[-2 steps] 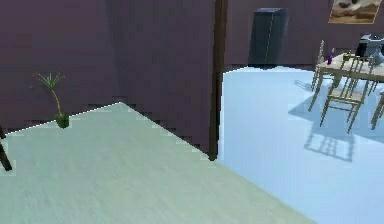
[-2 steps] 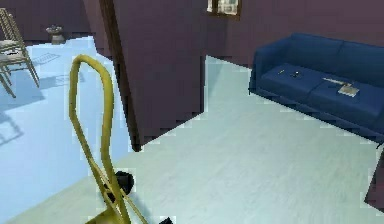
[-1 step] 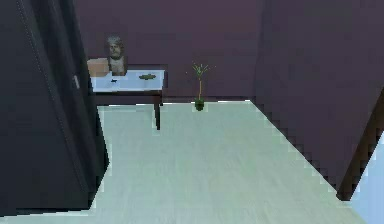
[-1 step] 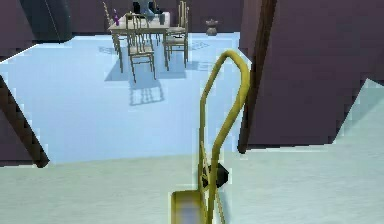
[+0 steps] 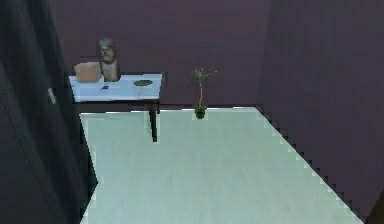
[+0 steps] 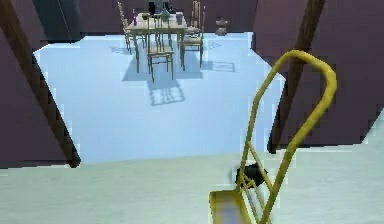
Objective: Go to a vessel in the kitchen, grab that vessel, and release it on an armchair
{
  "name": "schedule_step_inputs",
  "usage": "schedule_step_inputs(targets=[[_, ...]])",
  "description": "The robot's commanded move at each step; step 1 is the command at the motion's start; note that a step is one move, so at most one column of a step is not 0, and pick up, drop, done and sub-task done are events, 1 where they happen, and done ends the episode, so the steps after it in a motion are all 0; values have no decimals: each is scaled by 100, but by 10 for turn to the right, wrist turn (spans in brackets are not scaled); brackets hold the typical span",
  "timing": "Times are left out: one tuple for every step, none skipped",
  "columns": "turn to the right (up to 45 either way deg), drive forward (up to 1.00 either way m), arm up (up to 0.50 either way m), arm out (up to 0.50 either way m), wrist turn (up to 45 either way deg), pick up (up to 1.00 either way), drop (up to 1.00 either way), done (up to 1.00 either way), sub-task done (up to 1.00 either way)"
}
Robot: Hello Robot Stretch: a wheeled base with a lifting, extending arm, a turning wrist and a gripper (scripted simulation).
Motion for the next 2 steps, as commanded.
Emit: schedule_step_inputs(targets=[[450,0,0,0,0,0,0,0,0],[150,0,0,0,0,0,0,0,0]])
